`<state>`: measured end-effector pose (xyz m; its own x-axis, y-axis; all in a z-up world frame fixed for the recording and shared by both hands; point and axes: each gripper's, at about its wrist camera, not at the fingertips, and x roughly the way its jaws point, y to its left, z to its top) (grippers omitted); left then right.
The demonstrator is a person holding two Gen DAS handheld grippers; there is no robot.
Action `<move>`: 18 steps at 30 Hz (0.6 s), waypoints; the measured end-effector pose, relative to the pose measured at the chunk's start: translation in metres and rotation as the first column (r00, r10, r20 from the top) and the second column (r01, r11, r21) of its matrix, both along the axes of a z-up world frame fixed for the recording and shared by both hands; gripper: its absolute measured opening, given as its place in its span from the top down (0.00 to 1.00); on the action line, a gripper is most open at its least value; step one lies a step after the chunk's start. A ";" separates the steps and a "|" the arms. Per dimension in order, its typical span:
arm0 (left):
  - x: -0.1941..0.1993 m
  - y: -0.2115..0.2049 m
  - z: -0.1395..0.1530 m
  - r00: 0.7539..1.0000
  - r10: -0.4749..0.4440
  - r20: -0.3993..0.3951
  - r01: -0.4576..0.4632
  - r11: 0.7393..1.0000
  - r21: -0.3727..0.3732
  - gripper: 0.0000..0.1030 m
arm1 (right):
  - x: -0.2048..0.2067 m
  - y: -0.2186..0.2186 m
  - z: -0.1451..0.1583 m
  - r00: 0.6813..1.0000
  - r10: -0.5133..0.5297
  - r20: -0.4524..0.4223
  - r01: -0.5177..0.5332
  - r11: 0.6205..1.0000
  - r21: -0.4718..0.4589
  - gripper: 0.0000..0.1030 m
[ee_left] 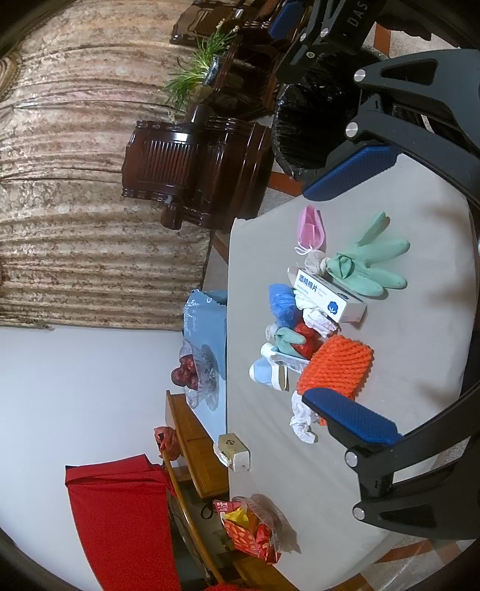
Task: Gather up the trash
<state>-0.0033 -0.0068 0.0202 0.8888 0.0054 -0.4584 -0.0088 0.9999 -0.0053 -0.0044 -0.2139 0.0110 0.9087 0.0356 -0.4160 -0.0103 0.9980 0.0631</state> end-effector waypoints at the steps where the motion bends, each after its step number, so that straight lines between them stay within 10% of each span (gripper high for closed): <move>1: 0.000 0.000 0.001 1.000 0.000 0.000 0.000 1.000 0.000 0.05 | 0.000 0.000 0.000 1.000 0.000 0.000 0.000 1.000 -0.001 0.06; 18: 0.001 0.005 -0.007 1.000 0.001 -0.007 -0.001 1.000 -0.003 0.05 | 0.001 0.003 -0.008 1.000 0.002 -0.007 -0.002 1.000 0.000 0.06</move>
<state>-0.0019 -0.0014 0.0128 0.8856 0.0047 -0.4644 -0.0098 0.9999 -0.0086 -0.0033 -0.2110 0.0032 0.9058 0.0375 -0.4221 -0.0121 0.9980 0.0627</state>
